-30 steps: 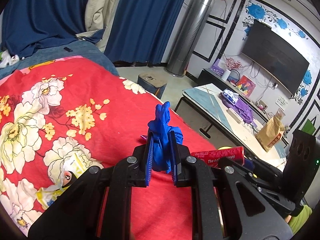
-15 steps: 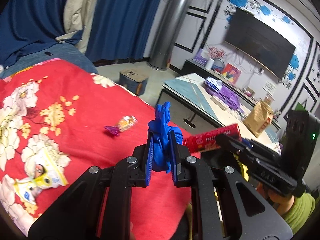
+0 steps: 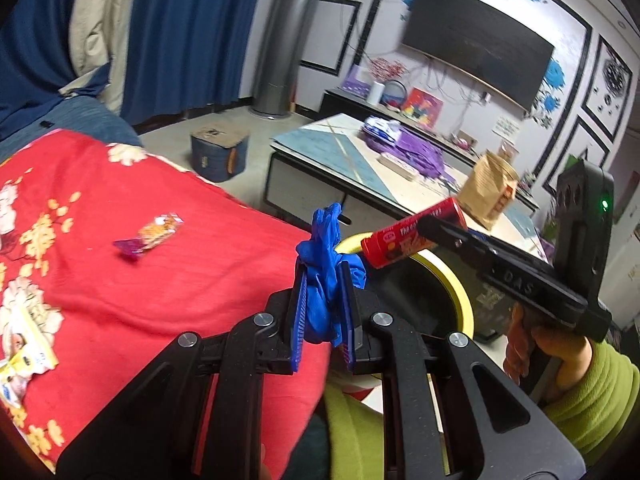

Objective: Collect trash
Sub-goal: 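Lift the red bottle and blue cloth and carry both over the yellow bin, then open both tools to drop the bottle and cloth into the bin, then close the right tool on the orange wrapper while the left tool grasps the chocolate bar, then carry the orange wrapper and chocolate bar over the yellow bin with both tools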

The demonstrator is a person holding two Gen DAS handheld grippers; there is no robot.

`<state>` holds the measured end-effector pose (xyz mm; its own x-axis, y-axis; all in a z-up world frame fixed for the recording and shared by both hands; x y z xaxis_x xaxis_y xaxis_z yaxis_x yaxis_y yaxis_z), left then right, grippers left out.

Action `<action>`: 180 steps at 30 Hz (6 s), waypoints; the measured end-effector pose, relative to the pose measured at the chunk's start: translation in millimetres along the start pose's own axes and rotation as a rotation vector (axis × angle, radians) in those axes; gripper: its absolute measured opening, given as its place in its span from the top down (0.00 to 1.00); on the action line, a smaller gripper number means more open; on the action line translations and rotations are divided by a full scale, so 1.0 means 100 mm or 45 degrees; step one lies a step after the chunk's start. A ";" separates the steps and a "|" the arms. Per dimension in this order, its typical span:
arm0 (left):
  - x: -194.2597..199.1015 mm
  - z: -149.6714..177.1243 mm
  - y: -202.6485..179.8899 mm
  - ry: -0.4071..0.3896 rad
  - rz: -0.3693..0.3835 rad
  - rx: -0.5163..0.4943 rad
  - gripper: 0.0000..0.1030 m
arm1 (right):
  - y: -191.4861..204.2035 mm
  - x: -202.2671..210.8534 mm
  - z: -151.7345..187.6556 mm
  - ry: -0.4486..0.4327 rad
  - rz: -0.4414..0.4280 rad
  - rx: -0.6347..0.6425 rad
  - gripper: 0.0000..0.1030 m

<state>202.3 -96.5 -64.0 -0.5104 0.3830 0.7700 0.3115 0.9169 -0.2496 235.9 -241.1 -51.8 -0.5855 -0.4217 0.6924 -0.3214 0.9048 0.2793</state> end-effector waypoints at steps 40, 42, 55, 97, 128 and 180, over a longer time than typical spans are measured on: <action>-0.30 0.08 -0.31 0.061 -0.067 -0.039 0.11 | -0.98 0.03 0.33 0.060 0.106 -0.315 0.36; -0.19 0.09 -0.22 0.039 -0.097 -0.021 0.11 | -0.87 0.03 0.30 0.055 0.092 -0.290 0.35; 0.52 0.33 0.44 -0.104 -0.253 0.136 0.11 | 0.09 -0.02 0.14 0.053 -0.027 -0.056 0.30; 0.66 1.53 0.99 0.197 -0.138 0.382 0.40 | 1.88 -1.72 -0.20 0.327 -0.070 0.320 0.42; 0.78 1.41 1.06 0.103 -0.101 0.347 0.88 | 1.75 -1.69 0.01 0.347 -0.170 0.320 0.90; 0.05 -0.16 -0.25 -0.071 0.051 0.031 0.88 | -0.05 0.04 0.14 0.023 -0.016 0.000 0.90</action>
<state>204.9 -119.5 -43.9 -0.5417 0.4244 0.7256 0.3131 0.9029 -0.2944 225.2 -248.3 -59.8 -0.5677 -0.4316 0.7010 -0.3283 0.8996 0.2880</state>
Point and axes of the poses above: each gripper's, at about its wrist camera, not at the fingertips, and x roughly against the way its jaws point, y to its left, z to its underside, the point moved 8 cm from there along -x, roughly the way its jaws point, and after that the axes turned 14 degrees about y, right-handed, at the moved point
